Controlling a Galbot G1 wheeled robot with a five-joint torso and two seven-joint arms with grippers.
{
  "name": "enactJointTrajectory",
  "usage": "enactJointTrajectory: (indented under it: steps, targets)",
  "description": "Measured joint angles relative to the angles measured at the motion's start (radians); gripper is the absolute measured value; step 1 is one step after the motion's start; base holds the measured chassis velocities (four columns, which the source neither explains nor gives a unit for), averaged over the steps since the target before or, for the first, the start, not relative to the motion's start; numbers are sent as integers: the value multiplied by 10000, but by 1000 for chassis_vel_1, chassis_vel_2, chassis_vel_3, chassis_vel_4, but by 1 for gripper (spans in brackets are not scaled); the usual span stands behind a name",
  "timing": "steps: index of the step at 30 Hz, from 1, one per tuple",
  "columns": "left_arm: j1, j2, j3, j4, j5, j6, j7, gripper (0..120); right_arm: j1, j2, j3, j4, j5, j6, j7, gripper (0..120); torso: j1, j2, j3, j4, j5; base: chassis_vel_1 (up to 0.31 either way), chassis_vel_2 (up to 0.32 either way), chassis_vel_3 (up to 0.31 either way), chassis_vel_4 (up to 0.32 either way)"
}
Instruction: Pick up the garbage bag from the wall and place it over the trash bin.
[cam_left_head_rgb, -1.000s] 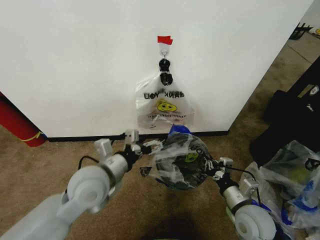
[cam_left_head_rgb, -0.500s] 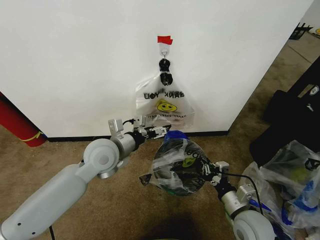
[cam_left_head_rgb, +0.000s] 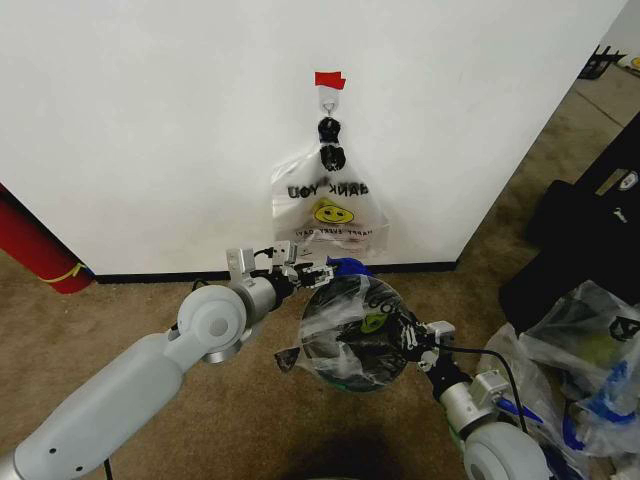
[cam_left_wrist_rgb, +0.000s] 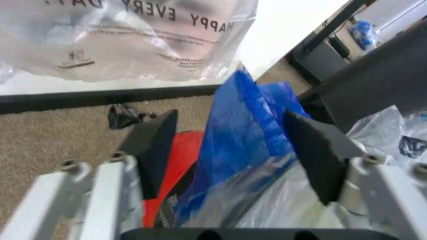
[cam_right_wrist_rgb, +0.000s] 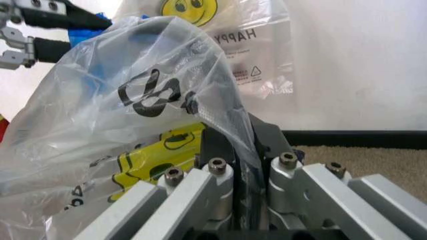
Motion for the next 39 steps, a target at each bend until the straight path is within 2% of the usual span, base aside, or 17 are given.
enactJointTrajectory:
  steps: [3,4,10,11,16,25,31,39]
  targets:
    - [35,-49,6,77,33,-39,2,48,-17,-4,26,18,4,-23,-15,1,0,0,0,-1,0,0,0,0,0]
    - [35,-49,6,77,33,-39,2,48,-17,-4,26,18,4,-23,-15,1,0,0,0,-1,0,0,0,0,0]
    - [35,-18,-1,78,61,-85,27,22,-111,-6,52,39,-81,-15,-55,1,-1,0,0,0,0,0,0,0,0]
    - [35,-18,-1,78,61,-85,27,22,-111,-6,52,39,-81,-15,-55,1,-1,0,0,0,0,0,0,0,0]
    - [90,-1,84,-113,397,-157,204,0,-136,-33,94,22,-138,54,-84,1,-1,0,0,-1,0,0,0,0,0]
    - [-279,-24,358,112,506,-227,215,0,-259,-146,118,107,-154,255,-226,1,-1,0,0,1,0,0,0,0,0]
    - [-1214,-162,1497,1023,1083,-231,494,0,-339,-299,139,53,-471,910,-777,1,-1,0,0,2,0,0,0,0,0]
    - [-2085,-372,2569,2061,1580,-212,886,0,-350,-371,177,71,-478,1060,-1002,1,0,0,1,-3,-1,0,0,0,0]
